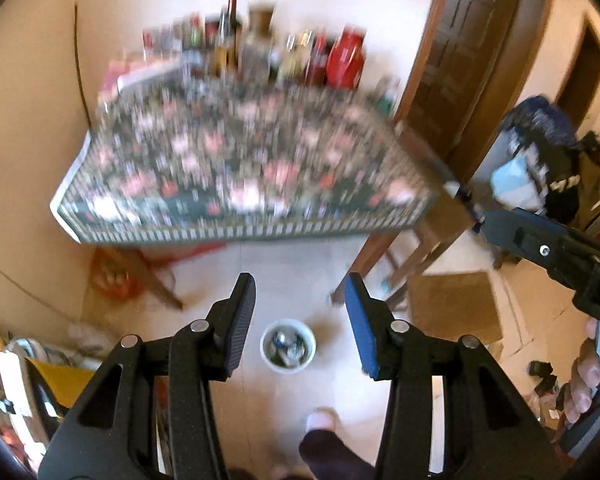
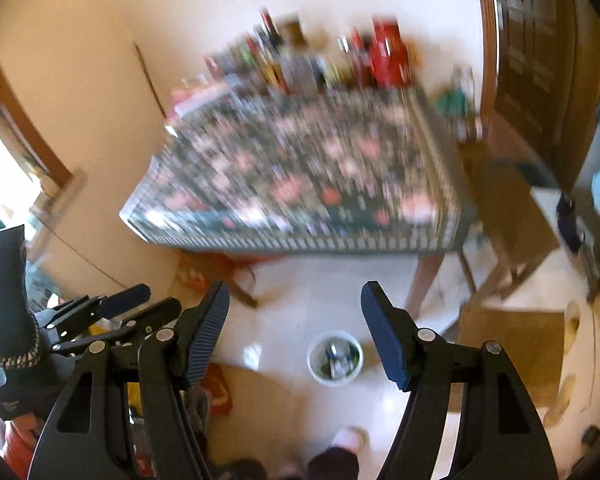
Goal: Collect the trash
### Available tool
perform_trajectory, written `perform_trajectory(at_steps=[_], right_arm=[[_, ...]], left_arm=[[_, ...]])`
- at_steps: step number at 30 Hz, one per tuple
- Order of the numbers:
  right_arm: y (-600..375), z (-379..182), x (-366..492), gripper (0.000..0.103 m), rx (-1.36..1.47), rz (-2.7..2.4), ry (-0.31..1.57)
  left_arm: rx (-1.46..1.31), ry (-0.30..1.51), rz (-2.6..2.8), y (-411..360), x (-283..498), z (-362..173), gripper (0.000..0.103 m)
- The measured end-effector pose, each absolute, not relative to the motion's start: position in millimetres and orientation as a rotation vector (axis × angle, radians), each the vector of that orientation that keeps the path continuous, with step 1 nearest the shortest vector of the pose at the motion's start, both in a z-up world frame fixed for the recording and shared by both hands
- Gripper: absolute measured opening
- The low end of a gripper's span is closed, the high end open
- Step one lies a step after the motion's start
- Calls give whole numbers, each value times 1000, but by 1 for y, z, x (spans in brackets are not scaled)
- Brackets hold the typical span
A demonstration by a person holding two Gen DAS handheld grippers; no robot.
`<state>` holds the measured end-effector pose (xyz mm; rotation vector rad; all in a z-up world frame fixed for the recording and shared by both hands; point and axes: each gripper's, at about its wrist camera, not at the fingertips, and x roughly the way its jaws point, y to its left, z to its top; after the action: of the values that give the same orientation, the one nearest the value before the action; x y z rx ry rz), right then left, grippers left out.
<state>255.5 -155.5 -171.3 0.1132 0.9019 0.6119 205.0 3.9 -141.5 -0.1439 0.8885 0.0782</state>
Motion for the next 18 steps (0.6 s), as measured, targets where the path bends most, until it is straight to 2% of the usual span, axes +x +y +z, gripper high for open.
perform_trajectory(at_steps=[7,12,14,16,17,18], right_arm=[[-168,-74,170,65,121,618,615],[-171,-38,104,65,104,621,476],[-170,-31,84,72,83,612,437],[-171,-27,66,88,68,592,401],[-171,-26,58,91,67,579,381],[-172,-24,52,97,69,568,364]], left_arm=[[-106,647,32,-2,109,-43,47],[-87,518,48,-3,30,0,63],[-89,494,49,-1,7,8,72],[-90,467,62,0,-13,15,86],[-93,450,68,0,-22,17,96],[-99,427,72,2,-33,20,98]])
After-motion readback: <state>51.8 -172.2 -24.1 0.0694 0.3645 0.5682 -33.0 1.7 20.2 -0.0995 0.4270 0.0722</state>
